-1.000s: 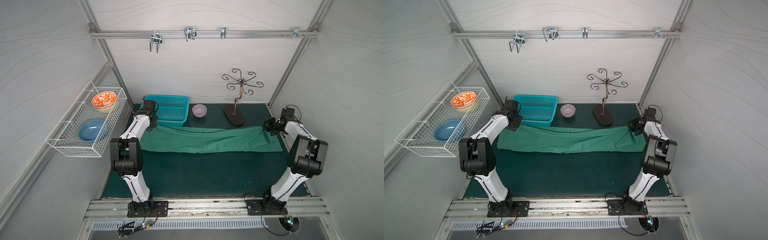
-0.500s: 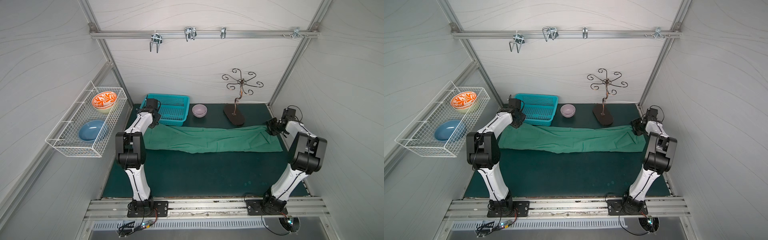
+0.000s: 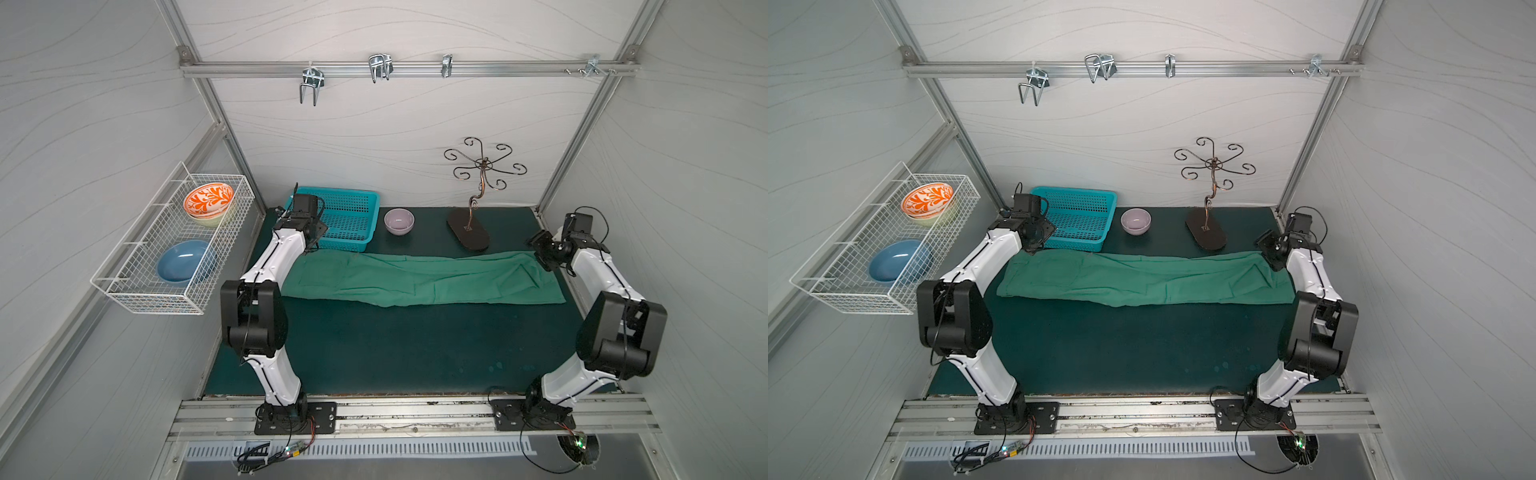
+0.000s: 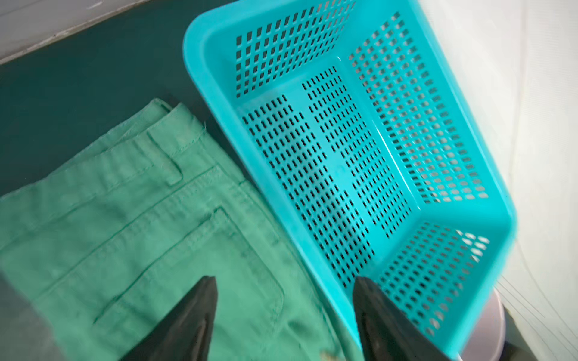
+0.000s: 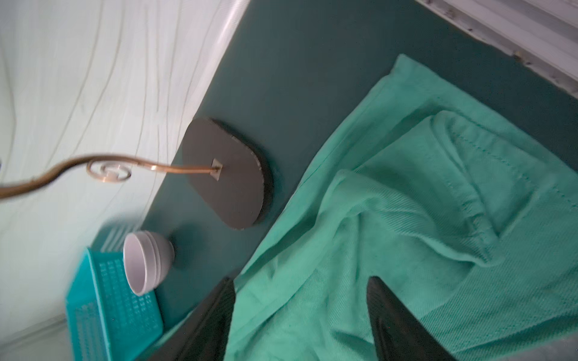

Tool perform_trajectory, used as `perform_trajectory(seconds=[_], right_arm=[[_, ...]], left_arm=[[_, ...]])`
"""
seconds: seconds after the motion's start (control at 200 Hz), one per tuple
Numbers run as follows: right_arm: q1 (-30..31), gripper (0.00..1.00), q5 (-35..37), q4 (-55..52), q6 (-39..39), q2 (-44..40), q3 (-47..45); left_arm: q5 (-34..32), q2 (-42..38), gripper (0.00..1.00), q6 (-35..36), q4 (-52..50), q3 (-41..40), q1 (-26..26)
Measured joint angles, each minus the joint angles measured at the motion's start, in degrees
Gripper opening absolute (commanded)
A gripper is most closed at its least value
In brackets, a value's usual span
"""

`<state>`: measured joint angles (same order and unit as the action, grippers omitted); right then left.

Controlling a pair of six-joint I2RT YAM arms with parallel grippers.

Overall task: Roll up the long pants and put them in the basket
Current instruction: Fold the long pant at the center of the board.

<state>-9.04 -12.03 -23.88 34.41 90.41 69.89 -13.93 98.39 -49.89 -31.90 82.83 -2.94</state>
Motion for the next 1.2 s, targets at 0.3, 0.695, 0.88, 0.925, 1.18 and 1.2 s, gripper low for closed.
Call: perform_trajectory(seconds=[0.3, 0.695, 0.88, 0.925, 1.18, 1.2], right_arm=[[27.91, 0.60, 0.96, -3.72, -11.06, -3.08, -5.86], [37.31, 0.56, 4.94, -12.46, -13.75, 8.44, 0.70], [37.46, 0.57, 6.95, -13.09, -13.73, 8.28, 0.50], [37.46, 0.58, 7.28, -13.09, -13.68, 7.91, 0.07], [35.60, 0.58, 8.59, -13.05, -13.18, 3.13, -3.98], [35.30, 0.58, 8.63, -13.05, -13.18, 2.75, -4.20]], left_arm=[[1.51, -18.47, 0.45, -5.92, -6.10, -24.61, -0.76], [9.09, -25.40, 0.33, -8.76, -3.06, -40.72, 4.07], [10.16, -25.29, 0.41, -7.21, 1.68, -42.25, 7.69], [10.34, -25.00, 0.42, -6.84, 3.30, -42.49, 7.93], [12.20, -18.08, 0.46, -5.38, 11.69, -42.58, 8.11], [12.33, -17.40, 0.46, -5.31, 12.22, -42.58, 8.11]])
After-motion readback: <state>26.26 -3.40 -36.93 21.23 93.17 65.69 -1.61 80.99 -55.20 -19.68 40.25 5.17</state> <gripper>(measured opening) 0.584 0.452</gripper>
